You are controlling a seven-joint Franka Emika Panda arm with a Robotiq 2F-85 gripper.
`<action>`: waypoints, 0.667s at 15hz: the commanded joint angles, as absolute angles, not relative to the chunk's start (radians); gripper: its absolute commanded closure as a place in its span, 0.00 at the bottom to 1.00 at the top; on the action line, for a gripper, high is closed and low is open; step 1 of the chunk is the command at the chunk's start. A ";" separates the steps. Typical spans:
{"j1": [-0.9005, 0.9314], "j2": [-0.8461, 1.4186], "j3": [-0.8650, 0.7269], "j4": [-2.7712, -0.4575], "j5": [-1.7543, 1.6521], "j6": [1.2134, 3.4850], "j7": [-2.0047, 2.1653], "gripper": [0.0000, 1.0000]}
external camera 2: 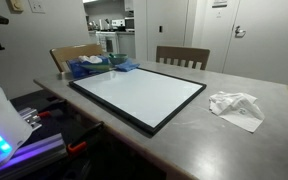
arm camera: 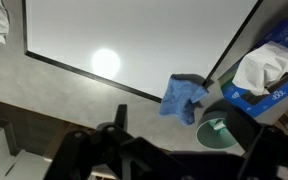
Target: Use the towel to wipe the whiteboard
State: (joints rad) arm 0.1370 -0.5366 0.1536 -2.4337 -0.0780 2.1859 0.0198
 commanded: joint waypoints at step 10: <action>0.149 -0.283 0.108 -2.336 -0.033 2.453 -0.101 0.00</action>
